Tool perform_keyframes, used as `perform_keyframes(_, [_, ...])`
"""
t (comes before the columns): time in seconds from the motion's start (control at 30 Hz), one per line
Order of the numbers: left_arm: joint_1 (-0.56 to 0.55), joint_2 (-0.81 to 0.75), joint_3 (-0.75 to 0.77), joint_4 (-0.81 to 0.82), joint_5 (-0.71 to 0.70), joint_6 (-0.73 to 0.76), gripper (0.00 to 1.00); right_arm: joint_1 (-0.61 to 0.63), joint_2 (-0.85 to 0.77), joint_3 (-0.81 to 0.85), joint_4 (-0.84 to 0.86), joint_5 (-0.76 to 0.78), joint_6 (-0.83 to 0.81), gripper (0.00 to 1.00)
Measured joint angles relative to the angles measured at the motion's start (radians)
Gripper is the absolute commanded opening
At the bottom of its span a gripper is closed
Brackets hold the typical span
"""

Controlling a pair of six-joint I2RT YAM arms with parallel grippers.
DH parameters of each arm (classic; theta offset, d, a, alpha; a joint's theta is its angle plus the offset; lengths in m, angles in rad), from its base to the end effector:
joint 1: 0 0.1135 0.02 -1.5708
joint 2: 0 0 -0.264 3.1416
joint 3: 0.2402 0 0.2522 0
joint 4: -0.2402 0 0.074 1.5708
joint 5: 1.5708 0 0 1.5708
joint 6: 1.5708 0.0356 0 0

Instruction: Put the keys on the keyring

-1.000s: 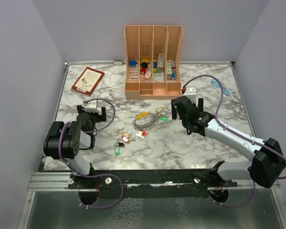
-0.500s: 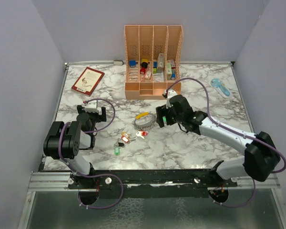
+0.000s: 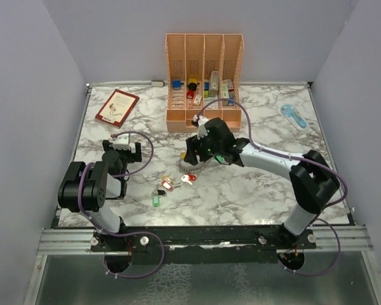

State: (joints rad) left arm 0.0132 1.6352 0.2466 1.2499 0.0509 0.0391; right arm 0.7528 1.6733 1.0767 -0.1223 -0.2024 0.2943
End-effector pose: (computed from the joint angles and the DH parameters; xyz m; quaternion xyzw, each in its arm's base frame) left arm 0.2489 0.0015 0.1318 0.0265 0.7539 -0.0020 0.6565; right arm 0.2617 0.2550 0.2164 -0.2465 0.8728 0.2852 0.3100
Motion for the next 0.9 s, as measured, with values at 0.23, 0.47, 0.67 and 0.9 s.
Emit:
perform_keyframes(0.23, [0.0,0.0,0.0,0.0,0.0,0.0,0.98,0.001,0.148,0.107,0.047,-0.078,-0.001,0.39])
perform_keyframes(0.47, [0.0,0.0,0.0,0.0,0.0,0.0,0.98,0.002,0.233,0.16,0.065,-0.137,0.001,0.36])
perform_keyframes(0.67, [0.0,0.0,0.0,0.0,0.0,0.0,0.98,0.007,0.289,0.187,0.079,-0.169,0.001,0.39])
perform_keyframes(0.9, [0.0,0.0,0.0,0.0,0.0,0.0,0.98,0.007,0.344,0.2,0.084,-0.177,0.0,0.39])
